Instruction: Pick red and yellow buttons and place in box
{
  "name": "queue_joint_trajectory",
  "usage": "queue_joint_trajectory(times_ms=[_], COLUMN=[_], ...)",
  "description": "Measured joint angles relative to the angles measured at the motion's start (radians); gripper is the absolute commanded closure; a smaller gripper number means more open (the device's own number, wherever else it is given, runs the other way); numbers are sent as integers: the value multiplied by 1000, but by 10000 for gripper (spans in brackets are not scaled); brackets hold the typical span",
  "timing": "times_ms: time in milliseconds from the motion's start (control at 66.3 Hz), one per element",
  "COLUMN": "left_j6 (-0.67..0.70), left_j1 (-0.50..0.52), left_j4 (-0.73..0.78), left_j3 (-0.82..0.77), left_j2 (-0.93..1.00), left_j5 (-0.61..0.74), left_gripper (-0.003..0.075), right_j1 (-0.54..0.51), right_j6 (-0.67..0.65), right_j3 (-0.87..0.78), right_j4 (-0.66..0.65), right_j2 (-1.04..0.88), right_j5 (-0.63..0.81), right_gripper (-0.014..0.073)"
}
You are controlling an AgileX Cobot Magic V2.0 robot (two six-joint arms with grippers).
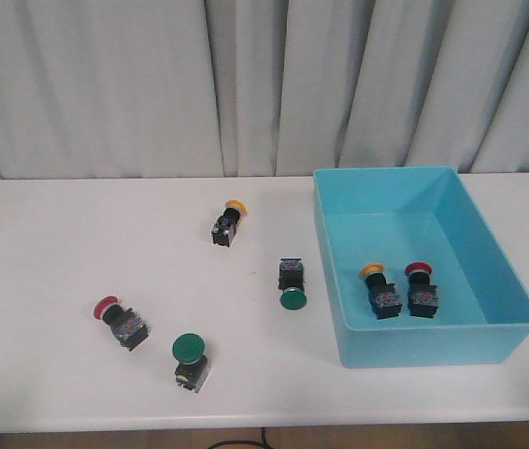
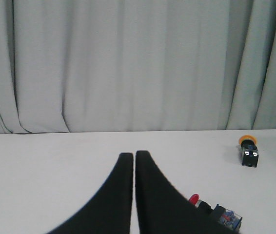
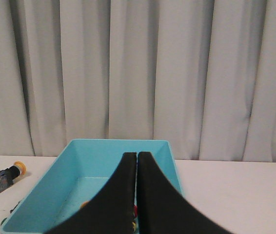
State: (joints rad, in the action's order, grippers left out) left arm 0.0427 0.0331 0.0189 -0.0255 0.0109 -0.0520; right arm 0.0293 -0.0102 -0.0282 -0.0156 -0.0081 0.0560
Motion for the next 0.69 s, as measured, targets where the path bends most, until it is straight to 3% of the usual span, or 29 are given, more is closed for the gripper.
queue_joint_trajectory(times_ms=[694], left_j6=[0], left_j1=[0], left_j4=[0], left_j3=[0], left_j2=[0], left_j5=[1], left_gripper=[728], right_j1=[0], right_j6=[-1], right_j3=[0], right_j4=[0], right_j2=[-3], right_j5=[-73], right_gripper=[601])
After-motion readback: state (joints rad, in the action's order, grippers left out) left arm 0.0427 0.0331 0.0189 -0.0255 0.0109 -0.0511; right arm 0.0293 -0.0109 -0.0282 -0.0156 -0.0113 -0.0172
